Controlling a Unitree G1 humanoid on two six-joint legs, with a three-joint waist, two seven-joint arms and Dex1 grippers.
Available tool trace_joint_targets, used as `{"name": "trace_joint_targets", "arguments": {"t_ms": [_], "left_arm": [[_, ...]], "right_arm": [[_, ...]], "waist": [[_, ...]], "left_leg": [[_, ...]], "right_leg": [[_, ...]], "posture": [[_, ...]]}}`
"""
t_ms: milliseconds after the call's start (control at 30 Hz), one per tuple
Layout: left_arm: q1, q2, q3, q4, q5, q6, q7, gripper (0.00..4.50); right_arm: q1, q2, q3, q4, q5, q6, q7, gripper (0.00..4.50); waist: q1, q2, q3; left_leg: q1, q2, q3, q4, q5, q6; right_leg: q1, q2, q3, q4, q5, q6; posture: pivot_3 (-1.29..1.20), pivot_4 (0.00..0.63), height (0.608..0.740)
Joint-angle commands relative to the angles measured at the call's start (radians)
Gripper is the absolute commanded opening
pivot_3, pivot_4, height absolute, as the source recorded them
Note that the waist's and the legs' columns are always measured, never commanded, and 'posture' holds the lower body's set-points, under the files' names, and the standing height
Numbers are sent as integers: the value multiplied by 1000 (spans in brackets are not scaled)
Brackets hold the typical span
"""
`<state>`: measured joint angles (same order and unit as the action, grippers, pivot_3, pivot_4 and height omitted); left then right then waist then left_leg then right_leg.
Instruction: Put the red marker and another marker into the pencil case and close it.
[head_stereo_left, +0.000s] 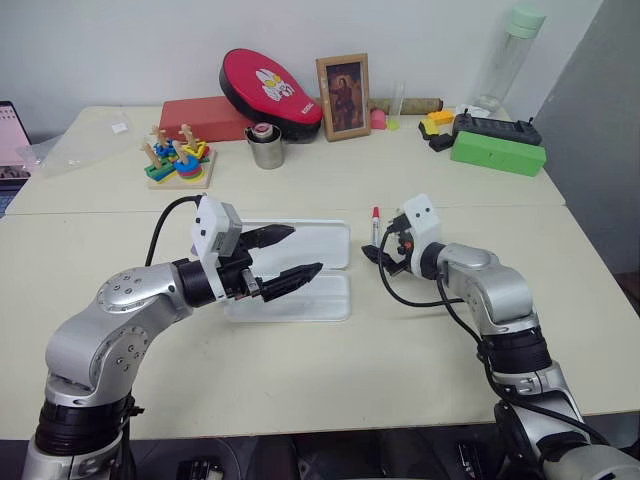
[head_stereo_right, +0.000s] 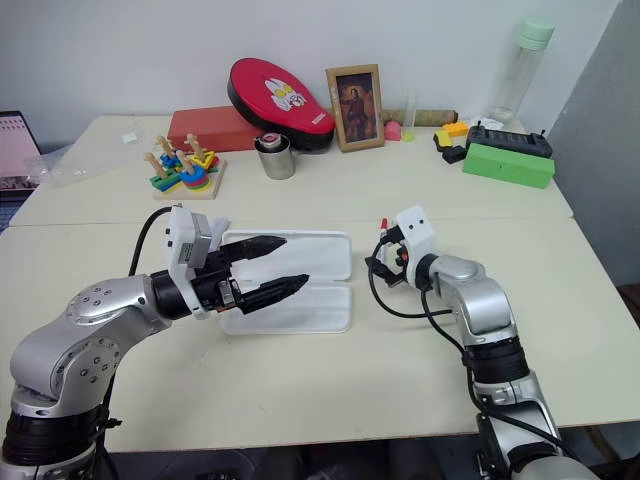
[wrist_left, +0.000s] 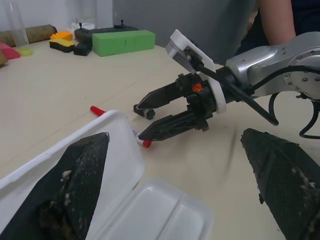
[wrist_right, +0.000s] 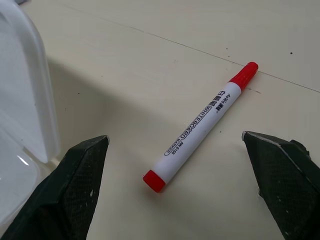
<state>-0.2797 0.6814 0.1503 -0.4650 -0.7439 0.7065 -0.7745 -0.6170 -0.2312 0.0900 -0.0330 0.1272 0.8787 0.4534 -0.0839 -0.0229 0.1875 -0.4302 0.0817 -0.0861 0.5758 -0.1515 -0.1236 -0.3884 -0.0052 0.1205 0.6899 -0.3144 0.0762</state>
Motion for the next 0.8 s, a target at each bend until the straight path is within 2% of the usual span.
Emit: {"name": "trace_joint_targets", "arguments": {"t_ms": [33,233,367,767,800], "left_arm": [[-13,-7,-3,-26,-8,-16,2,4500],[-13,-17,-2,-31,-8,-19,11,4500],[-12,-24,1,-31,-4,-25,19,4500],[-36,-51,-18,-5,24,-53,43,4500],[-39,-53,-20,1,28,-56,41,4500]], "right_arm": [[-21,17,51,20,-35,-17,-40,4474],[-19,48,103,107,-60,-21,-70,4474],[-25,56,95,153,-83,-25,-110,3703],[-65,58,30,165,-74,-37,-167,788],[-68,59,24,163,-74,-35,-173,656]], "waist": [[-1,0,0],[0,0,0],[-1,0,0],[4,0,0],[4,0,0]], "left_leg": [[0,0,0,0,0,0],[0,0,0,0,0,0],[0,0,0,0,0,0],[0,0,0,0,0,0],[0,0,0,0,0,0]], "right_leg": [[0,0,0,0,0,0],[0,0,0,0,0,0],[0,0,0,0,0,0],[1,0,0,0,0,0],[1,0,0,0,0,0]], "posture": [[0,150,740],[0,150,740],[0,150,740],[0,150,740],[0,150,740]]}}
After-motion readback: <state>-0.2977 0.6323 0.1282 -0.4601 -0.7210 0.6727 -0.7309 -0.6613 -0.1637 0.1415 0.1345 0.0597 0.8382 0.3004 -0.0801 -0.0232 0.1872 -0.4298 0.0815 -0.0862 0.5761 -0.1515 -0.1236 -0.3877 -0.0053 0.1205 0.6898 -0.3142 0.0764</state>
